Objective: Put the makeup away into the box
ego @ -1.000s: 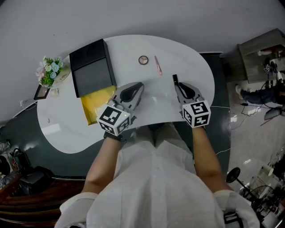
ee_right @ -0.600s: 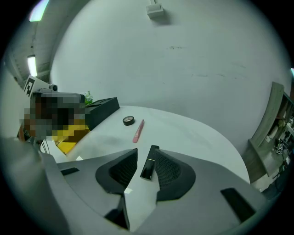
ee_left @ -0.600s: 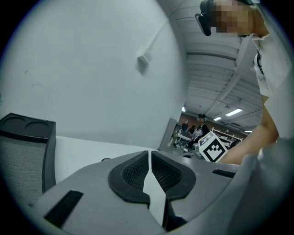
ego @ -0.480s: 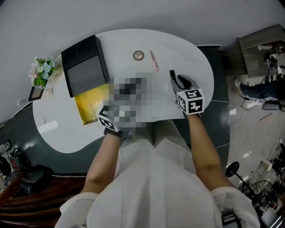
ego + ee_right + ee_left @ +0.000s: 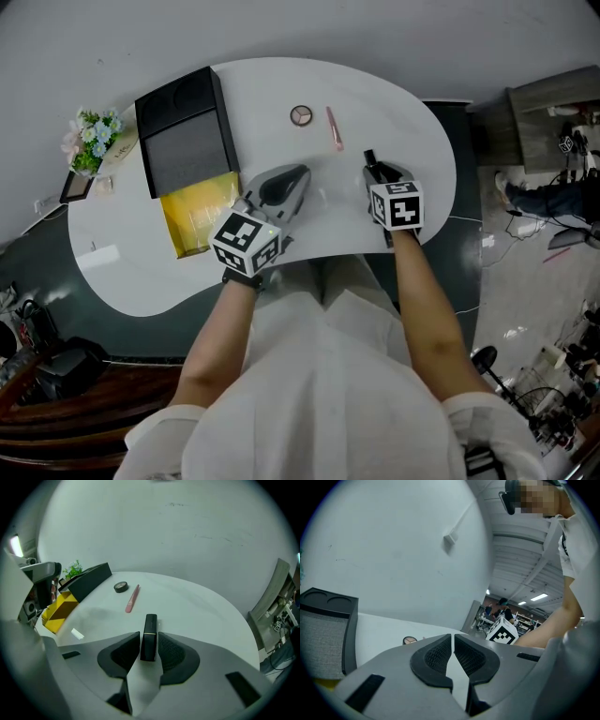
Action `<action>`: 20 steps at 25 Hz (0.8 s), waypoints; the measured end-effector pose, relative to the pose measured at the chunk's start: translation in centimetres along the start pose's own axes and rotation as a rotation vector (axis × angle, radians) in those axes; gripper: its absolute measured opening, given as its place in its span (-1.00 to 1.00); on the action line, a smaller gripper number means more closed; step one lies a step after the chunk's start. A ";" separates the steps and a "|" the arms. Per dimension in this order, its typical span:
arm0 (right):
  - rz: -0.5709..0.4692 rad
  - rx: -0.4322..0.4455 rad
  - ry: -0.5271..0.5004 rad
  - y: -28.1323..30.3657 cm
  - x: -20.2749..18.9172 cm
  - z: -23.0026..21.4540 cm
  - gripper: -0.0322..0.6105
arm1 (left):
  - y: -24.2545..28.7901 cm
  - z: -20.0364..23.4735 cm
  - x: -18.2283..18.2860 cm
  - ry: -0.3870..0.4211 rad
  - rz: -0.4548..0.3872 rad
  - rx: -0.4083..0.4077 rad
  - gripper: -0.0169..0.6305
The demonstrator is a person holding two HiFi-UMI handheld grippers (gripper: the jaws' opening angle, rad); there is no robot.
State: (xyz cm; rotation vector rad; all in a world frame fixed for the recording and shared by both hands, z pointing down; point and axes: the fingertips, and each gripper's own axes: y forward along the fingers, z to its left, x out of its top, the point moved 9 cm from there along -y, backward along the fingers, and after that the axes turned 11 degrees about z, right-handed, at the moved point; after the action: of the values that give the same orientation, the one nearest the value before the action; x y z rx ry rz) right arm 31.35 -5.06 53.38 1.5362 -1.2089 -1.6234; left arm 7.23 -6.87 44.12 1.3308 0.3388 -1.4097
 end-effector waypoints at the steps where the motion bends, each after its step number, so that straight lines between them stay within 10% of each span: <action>1: 0.011 -0.008 -0.006 0.1 0.0 0.1 -0.55 | -0.1 0.0 0.0 -0.002 -0.002 0.001 -0.88; 20: 0.074 -0.031 -0.091 0.3 0.6 0.2 -0.60 | -3.7 0.9 -0.6 -0.049 -0.052 0.050 -0.88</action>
State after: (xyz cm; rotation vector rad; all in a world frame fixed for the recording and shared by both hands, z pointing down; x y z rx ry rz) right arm 30.99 -5.61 53.35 1.3955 -1.2669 -1.6710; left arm 3.59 -6.05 43.28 1.3335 0.3095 -1.5003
